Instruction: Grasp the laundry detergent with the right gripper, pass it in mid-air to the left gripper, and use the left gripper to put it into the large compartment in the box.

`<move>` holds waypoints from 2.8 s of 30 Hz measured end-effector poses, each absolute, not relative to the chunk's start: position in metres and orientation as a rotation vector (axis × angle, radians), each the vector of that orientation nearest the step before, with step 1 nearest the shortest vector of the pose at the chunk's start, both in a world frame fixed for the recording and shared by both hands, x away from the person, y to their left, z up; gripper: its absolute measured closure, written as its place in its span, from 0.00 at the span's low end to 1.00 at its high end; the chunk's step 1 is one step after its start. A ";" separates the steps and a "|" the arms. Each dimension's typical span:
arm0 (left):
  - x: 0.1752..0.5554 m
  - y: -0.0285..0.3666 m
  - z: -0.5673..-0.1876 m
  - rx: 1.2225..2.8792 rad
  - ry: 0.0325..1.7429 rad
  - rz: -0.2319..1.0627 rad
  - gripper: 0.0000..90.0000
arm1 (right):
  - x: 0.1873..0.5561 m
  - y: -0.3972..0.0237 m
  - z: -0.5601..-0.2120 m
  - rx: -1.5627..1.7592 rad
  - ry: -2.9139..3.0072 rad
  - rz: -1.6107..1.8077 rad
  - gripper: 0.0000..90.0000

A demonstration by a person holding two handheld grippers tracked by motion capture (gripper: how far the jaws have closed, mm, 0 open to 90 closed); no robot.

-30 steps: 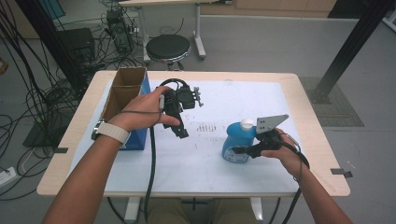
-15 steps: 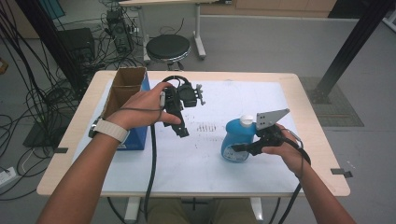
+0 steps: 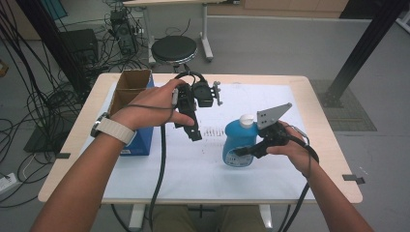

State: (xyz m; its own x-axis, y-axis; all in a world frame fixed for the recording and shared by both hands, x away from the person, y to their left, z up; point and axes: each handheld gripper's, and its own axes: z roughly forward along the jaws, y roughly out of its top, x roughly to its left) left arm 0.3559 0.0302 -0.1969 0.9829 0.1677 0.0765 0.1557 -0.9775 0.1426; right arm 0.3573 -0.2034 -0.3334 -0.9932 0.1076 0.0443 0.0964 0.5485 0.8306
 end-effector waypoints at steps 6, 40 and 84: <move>0.352 0.022 -0.191 3.004 0.218 0.135 0.10 | 0.358 -0.193 -0.327 0.157 2.774 1.467 0.48; 0.350 -0.007 -0.180 3.060 0.138 0.101 0.10 | 0.363 -0.139 -0.320 0.039 2.846 1.453 0.48; 0.356 -0.013 -0.186 3.054 0.138 0.092 0.10 | 0.367 -0.133 -0.320 0.030 2.879 1.449 0.48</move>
State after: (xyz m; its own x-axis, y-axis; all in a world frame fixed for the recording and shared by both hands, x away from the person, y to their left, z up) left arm 0.3558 -0.0130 -0.1859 0.9941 0.0927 0.0560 0.0877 -0.9924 0.0858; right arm 0.3665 -0.1331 -0.3198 -0.9965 -0.0201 0.0814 0.0534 0.5962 0.8010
